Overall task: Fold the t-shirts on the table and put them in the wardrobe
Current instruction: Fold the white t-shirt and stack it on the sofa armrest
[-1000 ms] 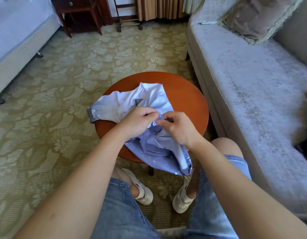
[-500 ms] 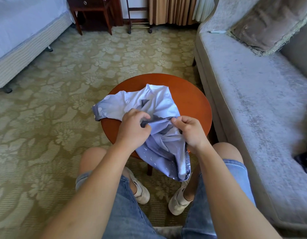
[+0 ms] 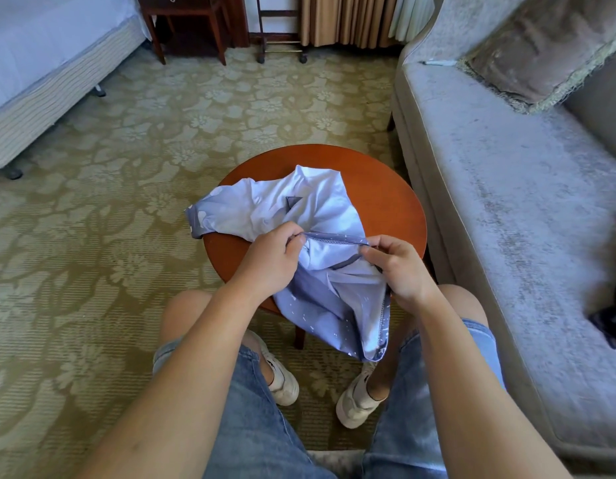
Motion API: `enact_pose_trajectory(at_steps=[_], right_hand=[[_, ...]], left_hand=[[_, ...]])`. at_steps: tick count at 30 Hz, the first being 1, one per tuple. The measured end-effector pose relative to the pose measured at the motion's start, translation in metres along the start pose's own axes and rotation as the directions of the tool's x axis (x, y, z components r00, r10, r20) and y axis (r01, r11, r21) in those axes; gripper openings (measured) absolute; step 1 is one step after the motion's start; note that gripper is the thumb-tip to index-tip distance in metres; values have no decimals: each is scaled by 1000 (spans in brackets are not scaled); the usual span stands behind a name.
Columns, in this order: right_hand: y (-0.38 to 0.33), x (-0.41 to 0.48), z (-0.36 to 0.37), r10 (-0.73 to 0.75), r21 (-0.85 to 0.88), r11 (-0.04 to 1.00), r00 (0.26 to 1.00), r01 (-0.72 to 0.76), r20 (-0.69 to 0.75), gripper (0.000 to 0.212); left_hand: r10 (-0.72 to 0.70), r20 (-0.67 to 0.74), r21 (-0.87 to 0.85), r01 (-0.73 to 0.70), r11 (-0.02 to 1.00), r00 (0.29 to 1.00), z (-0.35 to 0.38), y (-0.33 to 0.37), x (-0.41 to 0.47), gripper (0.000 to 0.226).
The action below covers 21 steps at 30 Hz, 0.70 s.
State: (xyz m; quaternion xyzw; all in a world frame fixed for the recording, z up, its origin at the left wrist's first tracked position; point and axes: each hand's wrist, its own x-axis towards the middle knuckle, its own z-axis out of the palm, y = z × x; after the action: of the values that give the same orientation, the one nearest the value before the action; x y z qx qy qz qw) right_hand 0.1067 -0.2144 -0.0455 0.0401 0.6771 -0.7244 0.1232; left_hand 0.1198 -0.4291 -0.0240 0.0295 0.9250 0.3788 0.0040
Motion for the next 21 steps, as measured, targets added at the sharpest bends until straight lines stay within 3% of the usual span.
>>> enact_pose_trajectory(at_steps=[2,5,7,9,11,14,21], right_hand=[[-1,-1,-6,27,7,1000,999,-28,43,15],[-4,1,-20,47,-103,994,998,-43,35,46],[-4,2,-27,53,-123,991,999,-52,8,67],[-1,-2,-29,59,-122,991,998,-61,-16,74],[5,-7,-30,69,-197,977,997,-77,-45,63],[13,-13,-35,19,-292,955,996,-43,-87,19],[8,-16,-45,-133,-565,824,981,32,-138,8]], left_hand=[[-6,28,-14,6,1000,1000,-5,2,2,19],[-96,156,-231,131,964,983,-12,3,4,10],[-130,212,-364,202,909,969,-15,3,5,18],[-127,223,-409,211,888,967,-17,3,4,21],[-128,234,-408,217,887,964,-17,5,3,21],[-126,263,-428,233,873,956,-16,7,2,18],[-115,272,-421,226,878,955,-17,13,0,23]])
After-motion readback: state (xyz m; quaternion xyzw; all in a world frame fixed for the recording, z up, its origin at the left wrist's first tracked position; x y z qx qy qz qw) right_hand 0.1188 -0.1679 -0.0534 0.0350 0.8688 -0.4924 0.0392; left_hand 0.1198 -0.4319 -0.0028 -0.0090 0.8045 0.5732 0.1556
